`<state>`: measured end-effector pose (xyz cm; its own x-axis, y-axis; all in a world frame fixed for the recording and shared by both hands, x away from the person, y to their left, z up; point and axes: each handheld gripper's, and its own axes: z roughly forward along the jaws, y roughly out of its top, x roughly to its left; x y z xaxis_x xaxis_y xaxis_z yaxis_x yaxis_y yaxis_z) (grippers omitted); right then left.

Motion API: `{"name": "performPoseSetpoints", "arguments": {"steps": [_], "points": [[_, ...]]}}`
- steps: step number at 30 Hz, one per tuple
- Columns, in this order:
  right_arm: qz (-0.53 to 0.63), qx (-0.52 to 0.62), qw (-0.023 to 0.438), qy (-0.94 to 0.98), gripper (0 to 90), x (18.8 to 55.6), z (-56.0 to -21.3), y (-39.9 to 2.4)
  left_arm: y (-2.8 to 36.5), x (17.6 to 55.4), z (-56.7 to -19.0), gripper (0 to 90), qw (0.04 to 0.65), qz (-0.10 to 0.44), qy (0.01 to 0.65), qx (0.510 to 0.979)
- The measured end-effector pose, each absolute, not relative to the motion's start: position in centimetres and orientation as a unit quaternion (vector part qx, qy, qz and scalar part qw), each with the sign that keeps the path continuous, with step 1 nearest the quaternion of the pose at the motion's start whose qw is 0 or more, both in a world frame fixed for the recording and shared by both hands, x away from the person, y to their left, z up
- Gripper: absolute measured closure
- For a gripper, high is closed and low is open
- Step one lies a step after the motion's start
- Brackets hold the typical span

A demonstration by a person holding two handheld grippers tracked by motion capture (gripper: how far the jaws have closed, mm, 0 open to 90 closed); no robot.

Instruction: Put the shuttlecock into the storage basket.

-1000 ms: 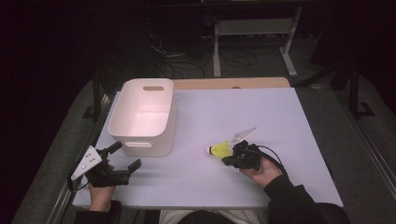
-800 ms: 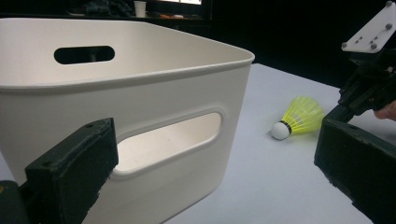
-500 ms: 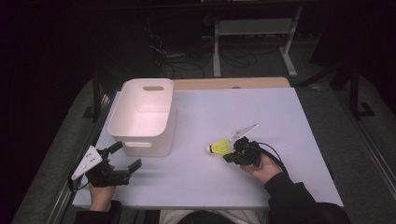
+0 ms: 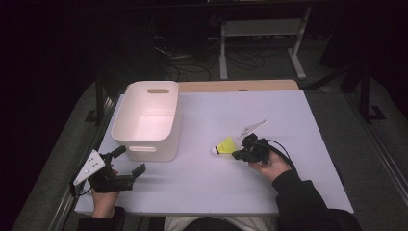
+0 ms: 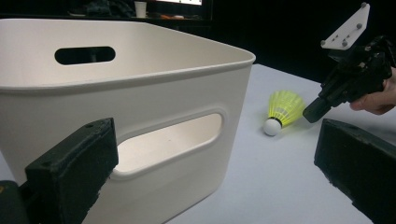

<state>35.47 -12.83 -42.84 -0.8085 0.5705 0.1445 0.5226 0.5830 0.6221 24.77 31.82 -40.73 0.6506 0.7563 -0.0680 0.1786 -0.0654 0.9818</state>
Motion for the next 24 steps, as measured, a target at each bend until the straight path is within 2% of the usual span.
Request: {"name": "performPoseSetpoints", "arguments": {"steps": [24], "points": [[0.355,0.343,0.024,0.87,88.6,38.0,-44.2,-13.4,31.7,24.9,-40.8,0.0,0.592,0.241,0.341,0.69]]}}
